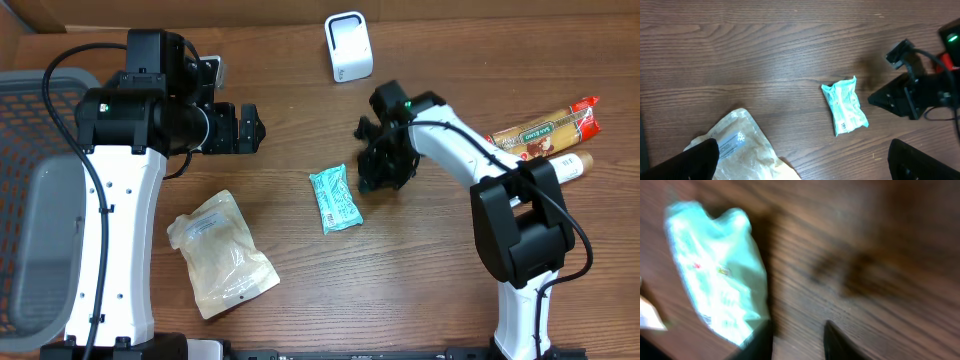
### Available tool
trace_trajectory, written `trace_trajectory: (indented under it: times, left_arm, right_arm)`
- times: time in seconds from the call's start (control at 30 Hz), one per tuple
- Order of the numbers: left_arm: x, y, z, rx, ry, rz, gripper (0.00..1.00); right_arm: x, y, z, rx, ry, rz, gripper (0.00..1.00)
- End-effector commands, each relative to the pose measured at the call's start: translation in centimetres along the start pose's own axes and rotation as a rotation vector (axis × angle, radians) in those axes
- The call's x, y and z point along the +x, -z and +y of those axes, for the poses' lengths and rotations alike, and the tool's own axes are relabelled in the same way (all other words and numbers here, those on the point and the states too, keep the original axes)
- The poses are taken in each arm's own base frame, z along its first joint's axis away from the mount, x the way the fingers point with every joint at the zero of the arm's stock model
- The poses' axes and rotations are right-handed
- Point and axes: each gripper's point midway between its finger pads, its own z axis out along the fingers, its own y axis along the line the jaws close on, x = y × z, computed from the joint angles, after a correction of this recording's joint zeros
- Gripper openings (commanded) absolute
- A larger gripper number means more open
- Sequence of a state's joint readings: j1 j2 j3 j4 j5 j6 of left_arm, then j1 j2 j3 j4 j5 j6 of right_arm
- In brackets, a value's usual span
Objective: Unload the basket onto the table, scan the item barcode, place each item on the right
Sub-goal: 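Lift the teal wipes with the right gripper toward the scanner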
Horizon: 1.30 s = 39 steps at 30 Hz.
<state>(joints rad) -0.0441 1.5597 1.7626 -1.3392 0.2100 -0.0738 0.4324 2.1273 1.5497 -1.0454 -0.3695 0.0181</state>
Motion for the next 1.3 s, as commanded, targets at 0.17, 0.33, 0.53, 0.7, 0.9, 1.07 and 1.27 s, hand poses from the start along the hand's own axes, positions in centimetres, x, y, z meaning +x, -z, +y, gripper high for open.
trace_trajectory:
  times: [0.17, 0.33, 0.53, 0.7, 0.9, 1.07, 1.27]
  left_arm:
    - [-0.6, 1.5, -0.5, 0.017, -0.026, -0.049, 1.00]
    - [-0.6, 1.5, -0.5, 0.017, -0.026, -0.049, 1.00]
    - [-0.6, 1.5, -0.5, 0.017, -0.026, -0.049, 1.00]
    - [-0.6, 1.5, -0.5, 0.017, -0.026, -0.049, 1.00]
    - [-0.6, 1.5, -0.5, 0.017, -0.026, -0.049, 1.00]
    - [-0.6, 1.5, -0.5, 0.017, -0.026, -0.049, 1.00]
    - [-0.6, 1.5, -0.5, 0.017, -0.026, -0.049, 1.00]
  right_arm:
    - [2.1, -0.5, 0.2, 0.032, -0.128, 0.047, 0.06]
    - [3.7, -1.3, 3.4, -0.028, -0.095, 0.109, 0.06]
    - [4.5, -1.9, 5.7, -0.053, -0.088, 0.137, 0.07]
    - [4.6, -1.9, 6.0, -0.072, -0.105, 0.142, 0.07]
    - [3.8, -0.3, 4.5, -0.081, -0.133, 0.130, 0.04]
    - [3.1, 4.2, 4.7, -0.121, 0.009, 0.101, 0.17]
    - [0.0, 7.2, 3.1, -0.100, 0.148, -0.049, 0.95]
